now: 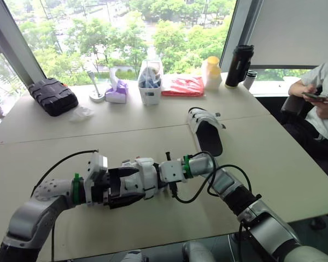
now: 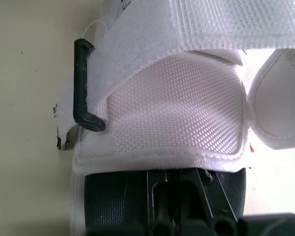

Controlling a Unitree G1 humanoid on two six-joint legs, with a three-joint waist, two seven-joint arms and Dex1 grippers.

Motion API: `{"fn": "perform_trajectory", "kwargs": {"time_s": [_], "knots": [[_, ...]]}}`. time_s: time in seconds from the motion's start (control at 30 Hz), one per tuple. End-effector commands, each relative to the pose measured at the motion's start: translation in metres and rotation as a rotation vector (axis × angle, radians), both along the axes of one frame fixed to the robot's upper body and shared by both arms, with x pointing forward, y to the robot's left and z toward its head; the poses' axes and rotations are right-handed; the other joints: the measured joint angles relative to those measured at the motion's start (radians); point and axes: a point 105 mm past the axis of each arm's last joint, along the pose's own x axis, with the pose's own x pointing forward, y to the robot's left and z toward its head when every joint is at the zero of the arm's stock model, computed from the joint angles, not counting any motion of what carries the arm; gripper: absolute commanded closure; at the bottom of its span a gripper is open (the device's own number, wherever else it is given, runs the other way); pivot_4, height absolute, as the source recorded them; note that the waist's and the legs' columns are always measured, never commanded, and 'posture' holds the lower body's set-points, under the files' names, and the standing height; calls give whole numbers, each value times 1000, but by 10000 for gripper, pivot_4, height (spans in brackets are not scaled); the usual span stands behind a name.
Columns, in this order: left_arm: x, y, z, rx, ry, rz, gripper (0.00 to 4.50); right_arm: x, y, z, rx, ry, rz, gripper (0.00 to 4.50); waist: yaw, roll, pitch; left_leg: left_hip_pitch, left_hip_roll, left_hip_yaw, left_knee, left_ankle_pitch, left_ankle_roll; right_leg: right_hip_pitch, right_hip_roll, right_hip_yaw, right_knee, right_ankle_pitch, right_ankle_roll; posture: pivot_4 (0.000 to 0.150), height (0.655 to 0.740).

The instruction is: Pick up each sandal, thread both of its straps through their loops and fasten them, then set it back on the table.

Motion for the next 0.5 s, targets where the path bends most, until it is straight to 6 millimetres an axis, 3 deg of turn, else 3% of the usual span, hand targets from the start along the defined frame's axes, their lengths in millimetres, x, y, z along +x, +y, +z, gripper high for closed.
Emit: {"fn": "perform_trajectory", "kwargs": {"time_s": [0.03,0.23,0.5], "knots": [[-19,-1,-3,9,-17,-10,1310,-12,-9,-42,-138,102,-2,45000,-1,0,0,0,0,0,0,0,0,0,0,0,0,0,0,1500,7400],[-34,-6,-38,23,51,21,1310,-12,-9,-42,-139,100,2,45000,3,0,0,0,1,0,0,0,0,0,0,0,0,-2,-2,1500,7400],[-25,-15,-58,8,51,71,1310,-11,-11,-41,-143,96,0,45000,2,0,0,0,0,0,0,0,0,1,0,0,0,-2,-2,1500,7400]]}}
